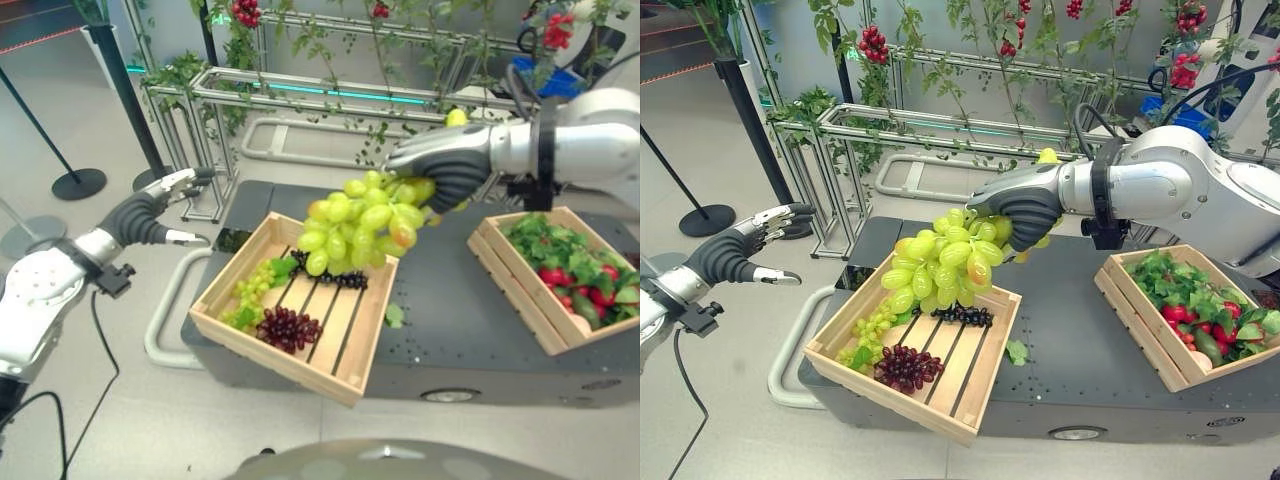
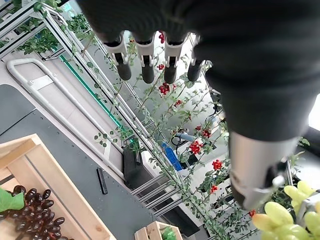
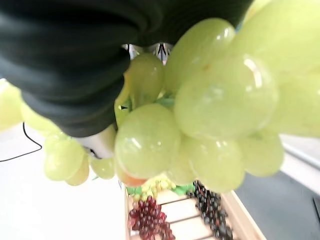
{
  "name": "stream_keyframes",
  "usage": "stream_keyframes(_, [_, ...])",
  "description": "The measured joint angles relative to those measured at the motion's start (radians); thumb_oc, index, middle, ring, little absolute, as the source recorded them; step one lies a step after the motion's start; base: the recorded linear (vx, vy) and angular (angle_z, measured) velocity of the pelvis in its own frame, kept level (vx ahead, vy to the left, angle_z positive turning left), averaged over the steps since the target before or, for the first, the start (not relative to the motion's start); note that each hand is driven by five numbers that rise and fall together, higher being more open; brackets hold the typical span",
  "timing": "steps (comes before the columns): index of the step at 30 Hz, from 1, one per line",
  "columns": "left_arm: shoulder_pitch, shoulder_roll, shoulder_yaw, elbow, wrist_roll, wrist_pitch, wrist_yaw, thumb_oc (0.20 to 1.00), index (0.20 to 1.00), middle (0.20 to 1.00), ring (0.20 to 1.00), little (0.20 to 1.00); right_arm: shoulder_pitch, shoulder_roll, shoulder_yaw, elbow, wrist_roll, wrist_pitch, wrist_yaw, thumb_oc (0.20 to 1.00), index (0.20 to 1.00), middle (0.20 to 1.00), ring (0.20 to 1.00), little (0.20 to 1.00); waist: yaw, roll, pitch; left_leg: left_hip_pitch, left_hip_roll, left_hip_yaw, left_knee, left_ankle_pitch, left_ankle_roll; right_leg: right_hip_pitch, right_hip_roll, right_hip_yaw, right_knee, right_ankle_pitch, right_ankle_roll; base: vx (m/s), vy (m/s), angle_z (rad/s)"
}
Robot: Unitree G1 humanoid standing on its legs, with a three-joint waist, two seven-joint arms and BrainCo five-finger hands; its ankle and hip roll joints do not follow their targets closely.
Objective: Pick up the fruits from the basket on one side to the basket on the other side
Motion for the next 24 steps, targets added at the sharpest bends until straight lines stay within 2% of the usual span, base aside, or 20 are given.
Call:
stream_keyframes(4, [-0.001,0.001,-0.001,-0.013,0.014,0.000,0.000,1.000,1.000,1.000,1.000,1.000,0.113,0.008,-0.051,0.004,-0.002,0.009,0.014,0.200,0.200,0.200,0.200,0.200,-0.002,0.000,0.000,0.000,0.000,0.001,0.000,0.000,0.000,0.000,0.001,0.002,0.000,0.001,-0.001,0.00,0.000,0.00])
stream_keyframes(8, [-0.043,0.001,-0.082,-0.033,0.039,0.000,-0.009,1.000,1.000,1.000,1.000,1.000,0.222,0.111,-0.079,0.077,-0.034,0.038,0.035,0.200,0.200,0.200,0.200,0.200,-0.002,0.001,0.000,0.001,0.000,0.001,0.000,0.000,0.000,0.000,0.002,0.003,0.000,0.002,-0.002,0.00,0.000,0.00])
stream_keyframes(16, [-0.219,-0.003,-0.278,-0.015,0.079,0.012,-0.025,1.000,1.000,1.000,1.000,1.000,0.247,0.326,-0.076,0.244,-0.162,0.062,0.049,0.200,0.200,0.200,0.200,0.200,0.000,0.011,0.005,0.002,0.000,0.000,0.000,0.000,-0.001,0.003,0.004,0.003,0.000,0.003,-0.004,0.00,0.000,0.00])
stream_keyframes(23, [-0.249,-0.005,-0.298,-0.012,0.092,0.014,-0.025,1.000,1.000,1.000,1.000,1.000,0.246,0.349,-0.076,0.246,-0.174,0.065,0.049,0.200,0.200,0.200,0.200,0.200,0.000,0.023,0.012,0.003,0.001,0.000,0.000,0.000,-0.001,0.005,0.004,0.003,0.000,0.003,-0.005,0.00,0.000,0.00])
stream_keyframes(24, [-0.310,-0.022,-0.354,0.030,0.110,0.020,-0.023,1.000,1.000,1.000,1.000,1.000,0.238,0.388,-0.070,0.290,-0.200,0.065,0.048,0.200,0.200,0.200,0.200,0.200,0.000,0.024,0.013,0.008,0.002,0.000,0.000,0.000,-0.001,0.010,0.005,0.003,0.000,0.004,-0.005,0.00,0.000,0.00])
